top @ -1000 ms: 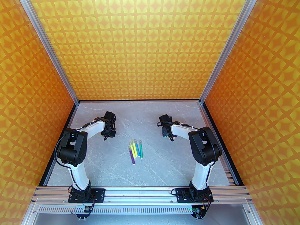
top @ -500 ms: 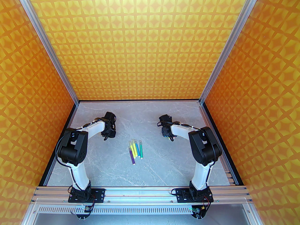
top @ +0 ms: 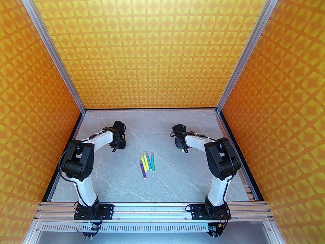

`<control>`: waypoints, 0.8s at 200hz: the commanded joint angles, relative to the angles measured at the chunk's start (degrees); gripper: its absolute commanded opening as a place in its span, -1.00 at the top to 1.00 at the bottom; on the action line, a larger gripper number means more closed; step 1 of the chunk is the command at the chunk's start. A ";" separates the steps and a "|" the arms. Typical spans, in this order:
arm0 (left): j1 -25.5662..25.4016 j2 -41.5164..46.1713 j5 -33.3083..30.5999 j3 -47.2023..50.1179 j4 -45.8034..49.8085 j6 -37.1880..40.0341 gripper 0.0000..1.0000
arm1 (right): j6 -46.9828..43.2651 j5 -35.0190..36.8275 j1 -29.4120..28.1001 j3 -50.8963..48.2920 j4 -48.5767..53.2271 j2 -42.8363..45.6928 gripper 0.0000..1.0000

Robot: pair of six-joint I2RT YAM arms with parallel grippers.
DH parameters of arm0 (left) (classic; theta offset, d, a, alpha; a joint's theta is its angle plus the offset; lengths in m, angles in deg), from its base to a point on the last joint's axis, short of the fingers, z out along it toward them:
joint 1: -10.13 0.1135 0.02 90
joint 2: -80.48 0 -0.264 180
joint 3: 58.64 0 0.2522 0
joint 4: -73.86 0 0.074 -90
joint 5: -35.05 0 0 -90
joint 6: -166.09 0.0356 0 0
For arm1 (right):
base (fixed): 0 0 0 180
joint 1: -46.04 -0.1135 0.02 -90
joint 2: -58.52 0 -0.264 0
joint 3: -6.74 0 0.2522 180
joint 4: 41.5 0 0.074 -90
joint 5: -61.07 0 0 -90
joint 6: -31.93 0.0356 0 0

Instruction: Open the pen caps

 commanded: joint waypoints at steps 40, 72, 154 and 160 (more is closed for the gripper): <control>-0.74 10.04 2.86 4.39 -4.01 1.49 0.02 | -5.68 -12.09 0.13 -4.05 -5.58 11.32 0.16; -0.75 16.58 6.22 10.44 -10.31 2.59 -0.38 | -7.66 -15.14 -0.66 -4.60 -4.30 13.92 0.11; -0.57 32.80 8.09 26.51 -26.35 3.73 -0.86 | -8.02 -20.13 -8.12 -4.83 3.18 18.27 -0.02; -0.56 33.32 8.19 27.01 -26.86 3.87 -0.86 | -7.67 -20.15 -8.87 -4.52 3.99 18.28 -0.03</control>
